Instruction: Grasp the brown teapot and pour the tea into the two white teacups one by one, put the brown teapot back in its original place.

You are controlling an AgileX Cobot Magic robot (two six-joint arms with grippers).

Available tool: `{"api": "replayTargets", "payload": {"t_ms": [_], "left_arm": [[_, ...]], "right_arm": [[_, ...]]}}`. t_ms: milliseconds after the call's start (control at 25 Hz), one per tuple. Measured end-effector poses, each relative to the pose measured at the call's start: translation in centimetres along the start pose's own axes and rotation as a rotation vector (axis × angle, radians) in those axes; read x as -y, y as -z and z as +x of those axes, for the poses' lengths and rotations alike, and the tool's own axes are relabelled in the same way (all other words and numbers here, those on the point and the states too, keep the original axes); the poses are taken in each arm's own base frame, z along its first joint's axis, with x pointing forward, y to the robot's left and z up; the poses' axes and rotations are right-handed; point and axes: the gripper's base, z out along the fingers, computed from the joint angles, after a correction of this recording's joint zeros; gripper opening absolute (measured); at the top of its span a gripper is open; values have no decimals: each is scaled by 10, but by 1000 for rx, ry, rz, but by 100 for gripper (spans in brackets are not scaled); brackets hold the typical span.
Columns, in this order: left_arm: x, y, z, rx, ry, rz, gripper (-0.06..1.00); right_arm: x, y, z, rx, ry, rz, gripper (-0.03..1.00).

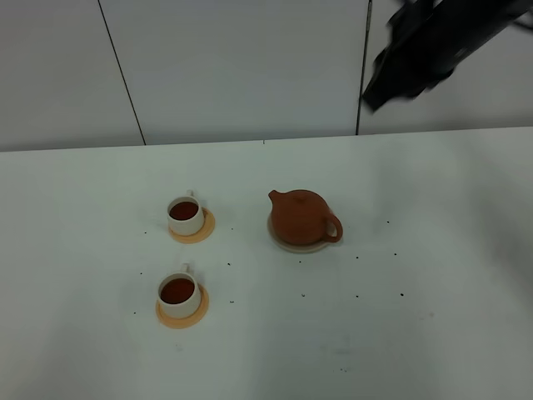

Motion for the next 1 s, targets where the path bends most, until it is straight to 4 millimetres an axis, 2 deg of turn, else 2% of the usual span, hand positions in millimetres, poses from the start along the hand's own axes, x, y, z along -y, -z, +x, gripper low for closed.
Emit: {"api": "replayTargets", "payload": {"t_ms": [120, 280, 440, 600, 680, 760, 840, 1000], "left_arm": [[0, 0, 0, 0, 1, 0, 24], [0, 0, 0, 0, 1, 0, 24], [0, 0, 0, 0, 1, 0, 24], [0, 0, 0, 0, 1, 0, 24], [0, 0, 0, 0, 1, 0, 24], [0, 0, 0, 0, 1, 0, 24], [0, 0, 0, 0, 1, 0, 24], [0, 0, 0, 0, 1, 0, 24]], "right_arm": [[17, 62, 4, 107, -66, 60, 10], [46, 133, 27, 220, -187, 141, 3], [70, 189, 56, 341, -270, 166, 2], [80, 233, 85, 485, -325, 211, 2], [78, 248, 96, 537, -332, 233, 2], [75, 253, 108, 549, -344, 246, 2], [71, 247, 122, 540, -359, 240, 2], [56, 222, 150, 516, -378, 225, 2]]}}
